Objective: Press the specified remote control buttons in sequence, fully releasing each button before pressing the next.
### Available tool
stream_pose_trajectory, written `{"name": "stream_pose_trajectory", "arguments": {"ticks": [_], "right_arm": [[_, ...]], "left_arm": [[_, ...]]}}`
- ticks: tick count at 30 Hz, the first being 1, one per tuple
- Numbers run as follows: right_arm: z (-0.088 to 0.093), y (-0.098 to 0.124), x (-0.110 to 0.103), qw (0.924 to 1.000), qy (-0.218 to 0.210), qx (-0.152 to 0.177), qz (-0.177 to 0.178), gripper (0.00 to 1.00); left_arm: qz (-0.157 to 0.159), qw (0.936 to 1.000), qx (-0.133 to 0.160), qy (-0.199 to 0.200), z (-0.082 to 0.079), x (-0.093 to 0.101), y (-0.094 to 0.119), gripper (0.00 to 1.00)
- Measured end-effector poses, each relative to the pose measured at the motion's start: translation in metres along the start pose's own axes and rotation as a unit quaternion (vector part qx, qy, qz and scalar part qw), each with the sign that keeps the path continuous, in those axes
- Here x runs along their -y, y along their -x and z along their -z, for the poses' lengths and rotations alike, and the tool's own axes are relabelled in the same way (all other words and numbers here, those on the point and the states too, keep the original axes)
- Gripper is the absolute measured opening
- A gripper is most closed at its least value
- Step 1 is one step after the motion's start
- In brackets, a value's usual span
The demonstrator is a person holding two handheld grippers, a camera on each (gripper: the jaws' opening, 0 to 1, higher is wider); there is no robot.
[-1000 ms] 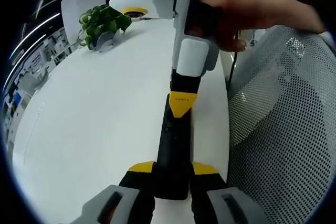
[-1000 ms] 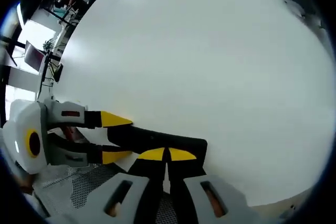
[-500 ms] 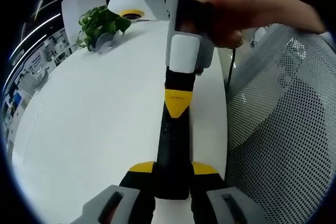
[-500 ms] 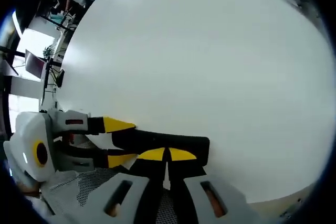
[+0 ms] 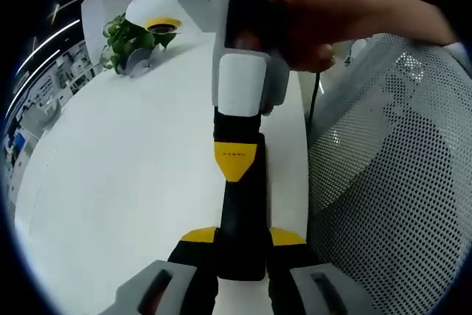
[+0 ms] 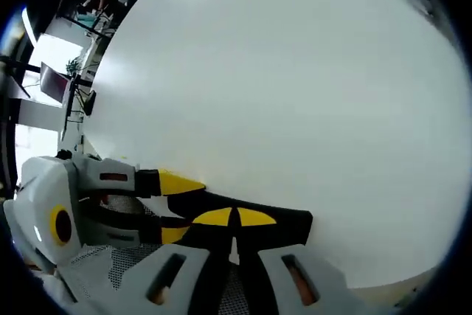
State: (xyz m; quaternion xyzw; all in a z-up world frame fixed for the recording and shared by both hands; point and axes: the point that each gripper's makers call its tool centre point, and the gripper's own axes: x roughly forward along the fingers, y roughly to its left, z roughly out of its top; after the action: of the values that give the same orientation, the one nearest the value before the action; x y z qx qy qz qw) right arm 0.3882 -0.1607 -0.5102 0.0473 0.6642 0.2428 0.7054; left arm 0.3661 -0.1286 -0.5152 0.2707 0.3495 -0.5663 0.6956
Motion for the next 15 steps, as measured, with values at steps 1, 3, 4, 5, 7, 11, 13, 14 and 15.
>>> {"name": "stream_pose_trajectory", "arguments": {"ticks": [1, 3, 4, 5, 7, 11, 13, 14, 15], "right_arm": [[-0.0002, -0.0003, 0.0000, 1.0000, 0.002, 0.000, 0.002, 0.00], [0.0008, -0.0017, 0.0010, 1.0000, 0.005, -0.004, 0.004, 0.00], [0.0013, -0.0018, 0.0015, 0.9999, 0.007, -0.005, 0.006, 0.00], [0.0009, -0.0013, 0.0013, 1.0000, 0.007, -0.004, 0.005, 0.00], [-0.0006, -0.0015, 0.0019, 1.0000, 0.007, 0.000, 0.006, 0.00], [-0.0002, -0.0027, -0.0002, 1.0000, 0.005, 0.000, 0.000, 0.00], [0.0002, -0.0029, -0.0014, 1.0000, 0.009, 0.000, 0.002, 0.00], [-0.0002, -0.0034, -0.0013, 0.9999, 0.013, 0.001, 0.004, 0.00], [-0.0003, -0.0036, -0.0012, 0.9999, 0.014, 0.001, 0.006, 0.00]], "left_arm": [[0.000, 1.0000, 0.000, 0.000, 0.0000, -0.0002, 0.0000, 0.24], [0.000, 1.0000, 0.000, -0.002, 0.0004, -0.0001, -0.0002, 0.24], [-0.001, 1.0000, 0.000, -0.004, 0.0007, 0.0002, -0.0004, 0.24], [-0.002, 1.0000, 0.000, -0.007, 0.0002, 0.0002, -0.0002, 0.24], [-0.001, 1.0000, 0.001, -0.004, -0.0001, -0.0003, 0.0000, 0.24], [-0.001, 1.0000, 0.002, -0.004, 0.0002, -0.0005, -0.0003, 0.24], [-0.001, 1.0000, 0.002, -0.004, 0.0002, -0.0006, -0.0003, 0.24], [-0.001, 1.0000, 0.002, -0.003, 0.0003, -0.0005, -0.0001, 0.24], [-0.001, 1.0000, 0.001, -0.003, 0.0000, -0.0006, -0.0002, 0.24]]}}
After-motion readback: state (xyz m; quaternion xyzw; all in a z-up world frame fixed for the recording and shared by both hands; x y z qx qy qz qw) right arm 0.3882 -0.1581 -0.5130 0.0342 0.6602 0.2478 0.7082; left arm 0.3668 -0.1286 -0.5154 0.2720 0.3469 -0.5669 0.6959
